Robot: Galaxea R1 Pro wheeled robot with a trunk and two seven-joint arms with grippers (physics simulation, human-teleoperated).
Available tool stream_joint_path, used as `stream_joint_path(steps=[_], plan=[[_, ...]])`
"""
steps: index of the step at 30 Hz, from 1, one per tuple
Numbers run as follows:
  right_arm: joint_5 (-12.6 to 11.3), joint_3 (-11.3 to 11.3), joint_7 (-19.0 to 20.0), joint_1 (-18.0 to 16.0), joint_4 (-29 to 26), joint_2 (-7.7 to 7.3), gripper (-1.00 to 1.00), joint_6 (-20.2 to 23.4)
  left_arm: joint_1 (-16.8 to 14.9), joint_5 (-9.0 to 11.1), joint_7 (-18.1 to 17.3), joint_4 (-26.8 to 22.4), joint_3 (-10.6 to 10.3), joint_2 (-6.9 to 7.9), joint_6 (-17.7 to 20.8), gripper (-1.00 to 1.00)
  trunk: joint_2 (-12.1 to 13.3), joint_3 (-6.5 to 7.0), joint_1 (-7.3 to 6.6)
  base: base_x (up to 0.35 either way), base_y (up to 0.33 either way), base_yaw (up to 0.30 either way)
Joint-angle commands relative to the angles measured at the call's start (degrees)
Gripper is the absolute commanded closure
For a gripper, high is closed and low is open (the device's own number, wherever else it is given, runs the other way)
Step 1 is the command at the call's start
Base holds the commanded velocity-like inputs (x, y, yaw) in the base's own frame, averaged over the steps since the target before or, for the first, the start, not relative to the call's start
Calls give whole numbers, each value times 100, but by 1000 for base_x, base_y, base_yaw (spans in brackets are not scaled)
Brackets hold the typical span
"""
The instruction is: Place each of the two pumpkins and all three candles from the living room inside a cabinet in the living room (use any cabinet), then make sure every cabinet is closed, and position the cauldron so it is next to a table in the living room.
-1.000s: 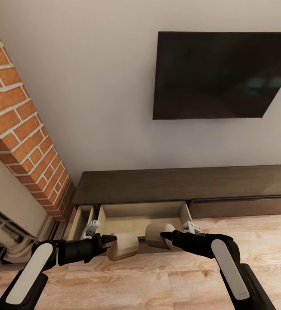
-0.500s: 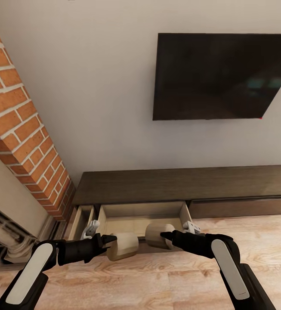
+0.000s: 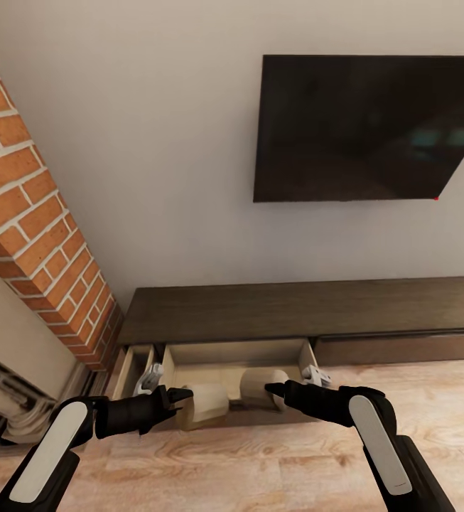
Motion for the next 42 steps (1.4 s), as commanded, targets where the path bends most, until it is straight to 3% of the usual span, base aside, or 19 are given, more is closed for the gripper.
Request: stream_joint_path(steps=[1,30,35,38,42], plan=[[-71,8,-58,-4,-6,-4,100,11,-4,76,58,-6,-6,4,1,100,-5,-6,3,149,3,0],[-18,8,-110,-4,-6,-4,100,-12,-4,7,127,11,-6,-11,-56,100,-5,-6,3,180,0,0],[-5,8,-382,-4,2,-1,100,-20,-4,-46,150,21,-4,-14,-75,100,-5,-6,3,131,0,0],[-8,8,-629,-4,3,9,100,-21,-4,-146,282,28,1,-18,-82,100,-5,-6,3,126,0,0],[-3,24,-747,-4,31,19,100,-21,-4,-190,779,29,7,-35,-88,100,-5,-6,3,82,0,0]])
